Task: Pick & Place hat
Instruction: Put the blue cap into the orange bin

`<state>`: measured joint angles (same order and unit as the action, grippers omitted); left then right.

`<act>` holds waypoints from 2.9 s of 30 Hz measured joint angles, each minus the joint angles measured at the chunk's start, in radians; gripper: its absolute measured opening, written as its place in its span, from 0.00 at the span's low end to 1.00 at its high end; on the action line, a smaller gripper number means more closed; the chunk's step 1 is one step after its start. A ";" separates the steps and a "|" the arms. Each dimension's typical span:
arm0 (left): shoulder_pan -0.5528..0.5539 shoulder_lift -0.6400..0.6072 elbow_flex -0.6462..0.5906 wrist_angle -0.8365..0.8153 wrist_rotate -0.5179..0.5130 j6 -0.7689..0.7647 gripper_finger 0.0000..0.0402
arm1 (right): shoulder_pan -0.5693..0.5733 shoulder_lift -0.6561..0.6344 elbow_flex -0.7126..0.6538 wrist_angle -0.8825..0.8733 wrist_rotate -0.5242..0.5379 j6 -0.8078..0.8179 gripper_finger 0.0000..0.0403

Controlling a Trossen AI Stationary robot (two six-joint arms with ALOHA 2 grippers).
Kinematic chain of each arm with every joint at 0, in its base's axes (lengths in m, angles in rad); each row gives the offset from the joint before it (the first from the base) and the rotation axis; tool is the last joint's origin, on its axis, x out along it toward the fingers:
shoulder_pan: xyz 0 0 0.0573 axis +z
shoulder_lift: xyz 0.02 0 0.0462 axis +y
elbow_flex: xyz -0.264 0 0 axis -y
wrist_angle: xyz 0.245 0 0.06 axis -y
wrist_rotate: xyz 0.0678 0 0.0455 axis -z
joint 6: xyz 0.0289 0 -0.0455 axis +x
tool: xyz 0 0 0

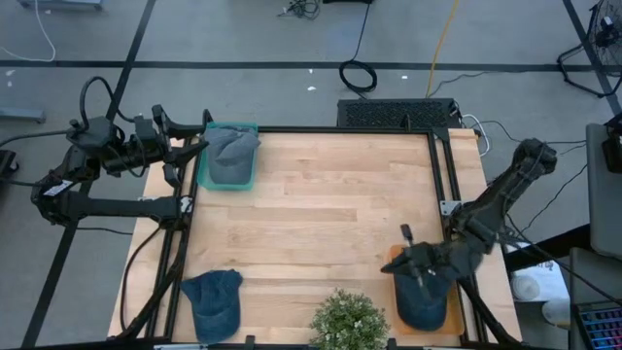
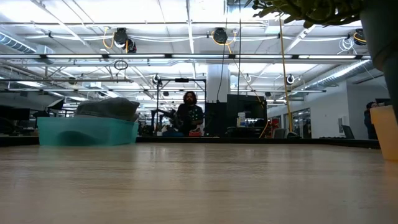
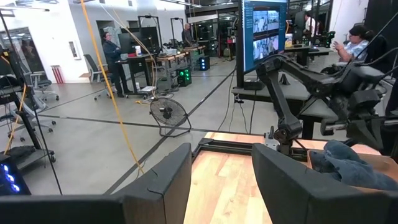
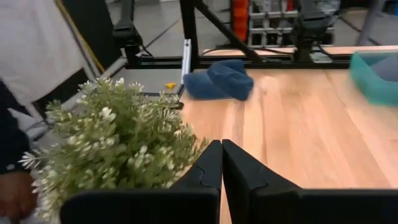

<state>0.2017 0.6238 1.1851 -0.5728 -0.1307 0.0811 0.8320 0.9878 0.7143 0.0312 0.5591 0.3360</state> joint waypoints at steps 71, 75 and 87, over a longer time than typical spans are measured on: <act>-0.003 0.085 0.001 -0.125 0.187 -0.224 0.44 | -0.804 -0.146 -0.223 0.368 -0.430 -0.434 0.00; -0.074 0.180 0.001 -0.341 0.390 -0.302 0.44 | -0.804 -0.146 -0.223 0.367 -0.430 -0.434 0.00; -0.610 0.676 -0.032 -0.601 0.311 -0.804 0.44 | -0.804 -0.146 -0.223 0.349 -0.430 -0.434 0.00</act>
<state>-0.4085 1.2997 1.1534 -1.1741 0.1802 -0.7231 0.0280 0.8418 0.4915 0.3806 0.1288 -0.0982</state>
